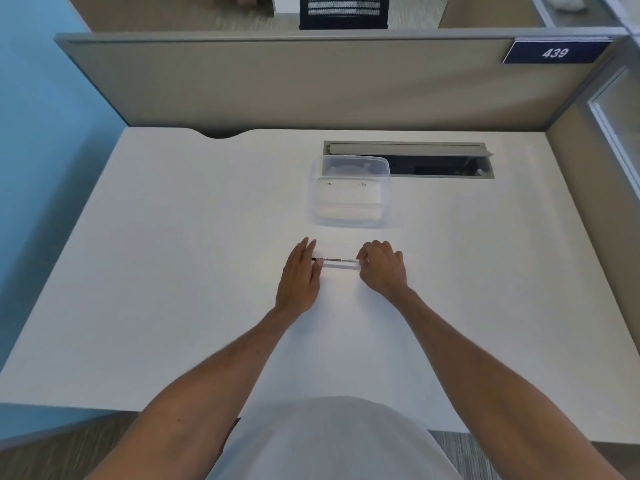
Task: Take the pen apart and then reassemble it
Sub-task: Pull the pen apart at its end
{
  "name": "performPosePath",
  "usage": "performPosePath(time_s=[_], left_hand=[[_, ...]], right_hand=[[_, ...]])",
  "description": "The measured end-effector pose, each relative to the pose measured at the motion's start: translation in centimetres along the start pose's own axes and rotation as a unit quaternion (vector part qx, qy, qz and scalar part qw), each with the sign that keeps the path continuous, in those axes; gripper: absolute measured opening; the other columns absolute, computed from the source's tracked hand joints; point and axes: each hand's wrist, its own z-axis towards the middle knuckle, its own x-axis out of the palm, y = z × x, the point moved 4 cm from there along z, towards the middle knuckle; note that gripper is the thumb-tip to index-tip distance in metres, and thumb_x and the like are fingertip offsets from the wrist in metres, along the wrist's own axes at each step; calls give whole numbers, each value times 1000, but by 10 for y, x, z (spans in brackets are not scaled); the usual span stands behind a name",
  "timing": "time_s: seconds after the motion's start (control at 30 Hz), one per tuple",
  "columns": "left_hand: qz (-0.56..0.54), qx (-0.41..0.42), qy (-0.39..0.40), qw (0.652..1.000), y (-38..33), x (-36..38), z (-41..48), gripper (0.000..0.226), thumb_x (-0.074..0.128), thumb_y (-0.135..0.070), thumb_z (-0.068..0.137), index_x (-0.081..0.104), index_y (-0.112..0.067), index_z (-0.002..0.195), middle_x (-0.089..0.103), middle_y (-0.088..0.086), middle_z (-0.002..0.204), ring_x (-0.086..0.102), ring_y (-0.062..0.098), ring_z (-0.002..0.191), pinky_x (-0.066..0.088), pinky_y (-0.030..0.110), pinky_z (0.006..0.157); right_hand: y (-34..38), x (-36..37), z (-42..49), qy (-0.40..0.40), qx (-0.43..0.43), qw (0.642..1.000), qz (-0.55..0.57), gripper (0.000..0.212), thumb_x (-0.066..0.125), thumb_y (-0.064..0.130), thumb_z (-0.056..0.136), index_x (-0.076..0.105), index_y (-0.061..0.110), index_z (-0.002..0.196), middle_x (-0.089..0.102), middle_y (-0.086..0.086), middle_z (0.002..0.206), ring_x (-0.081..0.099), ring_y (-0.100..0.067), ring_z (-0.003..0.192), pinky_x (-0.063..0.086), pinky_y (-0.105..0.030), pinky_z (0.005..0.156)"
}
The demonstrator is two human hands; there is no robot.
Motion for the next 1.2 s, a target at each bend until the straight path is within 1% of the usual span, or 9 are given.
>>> performPosePath(time_s=[0.07, 0.17, 0.27, 0.33, 0.47, 0.67, 0.8, 1.03, 1.2], left_hand=[[-97, -46, -43, 993, -3, -4, 1, 59, 39, -27, 120, 24, -12, 175, 27, 3, 181, 29, 21, 168, 29, 42, 135], [-220, -100, -49, 969, -8, -6, 2, 69, 39, -28, 120, 5, -12, 177, 11, 2, 185, 22, 19, 171, 25, 41, 138], [-311, -132, -25, 941, -13, -5, 4, 73, 39, -27, 120, -6, -15, 177, 8, 0, 185, 20, 16, 171, 22, 39, 139], [-366, -169, -3, 915, -14, -3, 5, 69, 39, -27, 120, 3, -17, 178, 25, 1, 182, 30, 17, 168, 23, 41, 139], [-463, -192, 61, 863, -19, -1, 10, 43, 45, -21, 118, 55, -2, 156, 67, 17, 154, 62, 30, 148, 38, 47, 133], [-554, -214, 106, 798, -30, -3, 19, 37, 43, -16, 119, 55, 2, 149, 67, 23, 152, 64, 41, 145, 50, 49, 123], [-558, -209, 116, 795, -30, -8, 23, 19, 46, -13, 118, 53, -6, 135, 67, 25, 151, 65, 41, 144, 49, 51, 124], [-554, -206, 117, 798, -25, -15, 30, 41, 39, -11, 120, 49, 5, 157, 67, 22, 153, 63, 40, 146, 45, 54, 128], [-575, -209, 116, 782, -27, -19, 33, 42, 35, -11, 121, 47, 4, 159, 65, 21, 155, 62, 41, 146, 48, 51, 125]], right_hand=[[1, 2, 0, 8, 19, 998, 60, 24, 54, 10, 107, 73, 12, 122, 73, 0, 126, 59, -26, 129, 42, -44, 111], [1, 4, 2, 31, 67, 978, 194, 20, 62, 12, 106, 78, 9, 118, 78, -3, 123, 68, -24, 118, 50, -42, 110], [1, 8, 0, 64, 115, 926, 353, 19, 69, 8, 102, 79, 2, 117, 81, -16, 119, 67, -22, 99, 53, -35, 88], [2, 9, -1, 87, 134, 899, 408, 20, 71, 6, 99, 79, 0, 116, 80, -18, 110, 64, -23, 94, 48, -33, 78], [6, 8, -4, 128, 139, 873, 449, 21, 68, 8, 100, 79, -1, 116, 82, -14, 103, 68, -25, 89, 48, -31, 71], [10, 13, -9, 166, 142, 849, 482, 22, 65, 12, 103, 80, 0, 113, 83, -23, 117, 70, -23, 74, 52, -28, 66], [15, 17, -14, 199, 170, 808, 527, 21, 62, 18, 106, 79, 7, 106, 82, -21, 111, 68, -24, 77, 53, -32, 69], [22, 21, -22, 307, 165, 738, 578, 29, 54, 23, 109, 78, 8, 110, 71, -1, 87, 62, -16, 73, 48, -31, 73], [30, 25, -30, 380, 151, 661, 629, 43, 44, 28, 113, 78, 4, 120, 75, -4, 96, 68, -21, 83, 52, -35, 78]])
